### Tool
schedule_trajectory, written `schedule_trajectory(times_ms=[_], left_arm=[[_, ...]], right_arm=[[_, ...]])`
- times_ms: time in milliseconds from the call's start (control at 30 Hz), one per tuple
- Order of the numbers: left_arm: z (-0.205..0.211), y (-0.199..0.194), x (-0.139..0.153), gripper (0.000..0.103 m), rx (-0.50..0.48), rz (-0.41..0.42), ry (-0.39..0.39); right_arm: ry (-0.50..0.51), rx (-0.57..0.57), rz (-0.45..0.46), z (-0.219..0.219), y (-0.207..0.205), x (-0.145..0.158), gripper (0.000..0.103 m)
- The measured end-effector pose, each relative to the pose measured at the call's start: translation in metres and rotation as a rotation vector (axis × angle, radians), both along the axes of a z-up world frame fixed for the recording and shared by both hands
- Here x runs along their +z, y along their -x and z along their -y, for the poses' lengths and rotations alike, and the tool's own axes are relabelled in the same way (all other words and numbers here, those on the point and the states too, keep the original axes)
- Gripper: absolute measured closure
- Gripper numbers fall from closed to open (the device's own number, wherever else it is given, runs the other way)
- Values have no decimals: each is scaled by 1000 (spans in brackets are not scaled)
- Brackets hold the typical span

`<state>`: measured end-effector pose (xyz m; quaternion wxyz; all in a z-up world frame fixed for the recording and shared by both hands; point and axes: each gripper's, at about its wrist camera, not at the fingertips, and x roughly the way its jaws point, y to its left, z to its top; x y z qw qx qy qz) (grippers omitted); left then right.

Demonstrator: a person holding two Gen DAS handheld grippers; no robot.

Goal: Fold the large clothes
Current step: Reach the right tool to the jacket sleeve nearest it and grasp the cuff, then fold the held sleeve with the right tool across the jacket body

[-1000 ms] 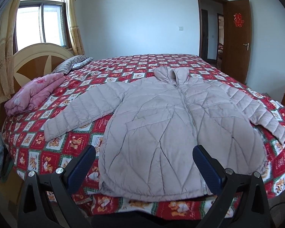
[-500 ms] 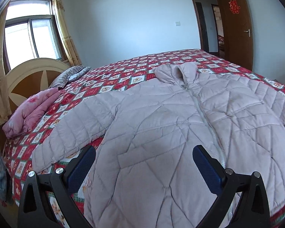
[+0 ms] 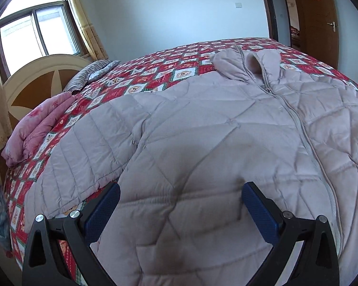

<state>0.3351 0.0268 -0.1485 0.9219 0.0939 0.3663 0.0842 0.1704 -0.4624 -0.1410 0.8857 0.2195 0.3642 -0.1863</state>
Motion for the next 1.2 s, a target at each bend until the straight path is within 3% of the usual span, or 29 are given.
schedule_trajectory(times_ms=[133, 367, 733, 933, 1200], left_arm=[[-6, -17, 2, 1, 12, -1, 20], [-11, -54, 9, 1, 30, 12, 22], [-27, -68, 12, 1, 47, 7, 90], [-42, -64, 15, 1, 66, 11, 99], [-71, -61, 22, 1, 113, 37, 124]], right_arm=[[39, 2, 18, 4, -18, 17, 91], [164, 88, 105, -18, -62, 74, 92], [329, 398, 242, -145, -133, 147, 93], [425, 579, 288, -228, -161, 159, 93], [444, 766, 271, -313, -196, 131, 93]])
